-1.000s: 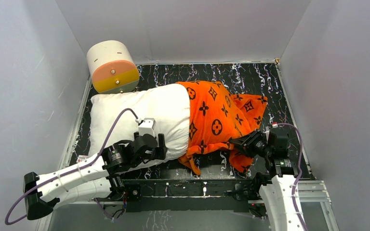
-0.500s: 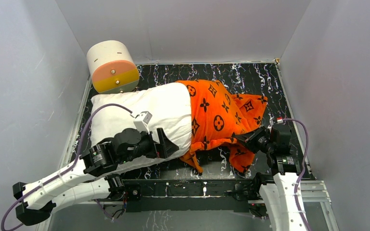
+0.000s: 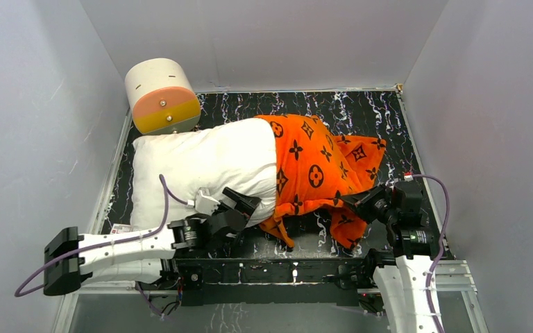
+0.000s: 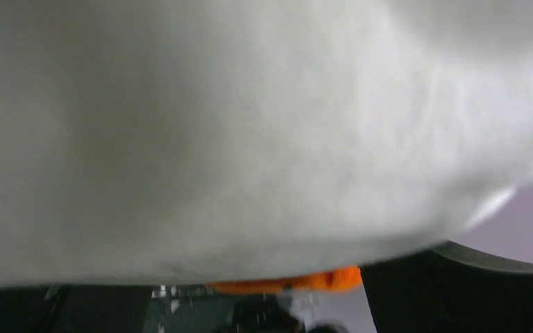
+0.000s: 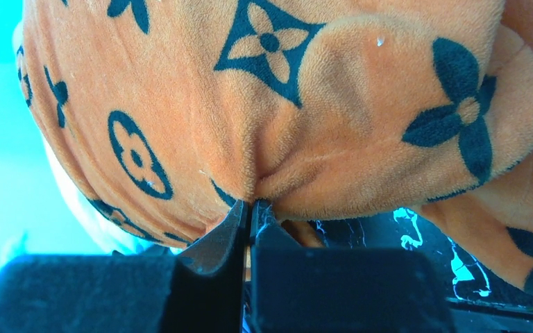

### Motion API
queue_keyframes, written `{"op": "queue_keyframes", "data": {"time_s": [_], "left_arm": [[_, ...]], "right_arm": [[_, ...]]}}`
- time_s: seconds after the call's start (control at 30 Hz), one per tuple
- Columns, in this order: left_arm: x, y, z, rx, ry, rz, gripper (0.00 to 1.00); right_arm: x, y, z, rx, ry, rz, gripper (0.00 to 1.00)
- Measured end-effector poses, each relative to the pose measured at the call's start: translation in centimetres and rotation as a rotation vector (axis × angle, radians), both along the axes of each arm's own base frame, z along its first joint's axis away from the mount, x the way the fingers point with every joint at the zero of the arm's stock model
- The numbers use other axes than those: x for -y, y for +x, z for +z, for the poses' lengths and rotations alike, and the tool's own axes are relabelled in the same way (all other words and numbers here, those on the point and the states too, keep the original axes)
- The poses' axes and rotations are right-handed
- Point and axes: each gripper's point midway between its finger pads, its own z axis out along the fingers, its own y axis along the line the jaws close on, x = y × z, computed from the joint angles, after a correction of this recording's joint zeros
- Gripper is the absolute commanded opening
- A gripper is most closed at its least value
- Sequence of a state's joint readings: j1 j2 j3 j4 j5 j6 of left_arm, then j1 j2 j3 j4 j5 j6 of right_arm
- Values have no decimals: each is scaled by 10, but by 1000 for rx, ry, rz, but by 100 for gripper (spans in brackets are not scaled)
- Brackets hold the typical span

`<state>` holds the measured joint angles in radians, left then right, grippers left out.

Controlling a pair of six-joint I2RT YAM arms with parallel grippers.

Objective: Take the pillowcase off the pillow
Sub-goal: Remove the pillow from the pillowcase.

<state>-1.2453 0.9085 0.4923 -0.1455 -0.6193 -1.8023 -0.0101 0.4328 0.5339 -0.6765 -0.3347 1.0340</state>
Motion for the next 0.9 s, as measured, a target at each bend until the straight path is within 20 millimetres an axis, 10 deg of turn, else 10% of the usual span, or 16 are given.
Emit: {"op": "queue_keyframes", "data": {"time_s": [0.1, 0.3, 0.63, 0.77, 0.9], "left_arm": [[-15, 21, -6, 22, 130, 162, 93], [-29, 38, -5, 95, 329, 267, 0], [-105, 37, 5, 174, 695, 341, 0], [-123, 34, 12, 185, 774, 313, 0], [-120, 33, 25, 219, 769, 231, 0]], "right_arm": [[0, -3, 2, -5, 2, -2, 8], [3, -6, 15, 19, -12, -18, 7], [54, 19, 47, 100, -304, -166, 5], [67, 32, 66, 119, -397, -175, 37], [28, 27, 67, 146, -265, 15, 74]]}}
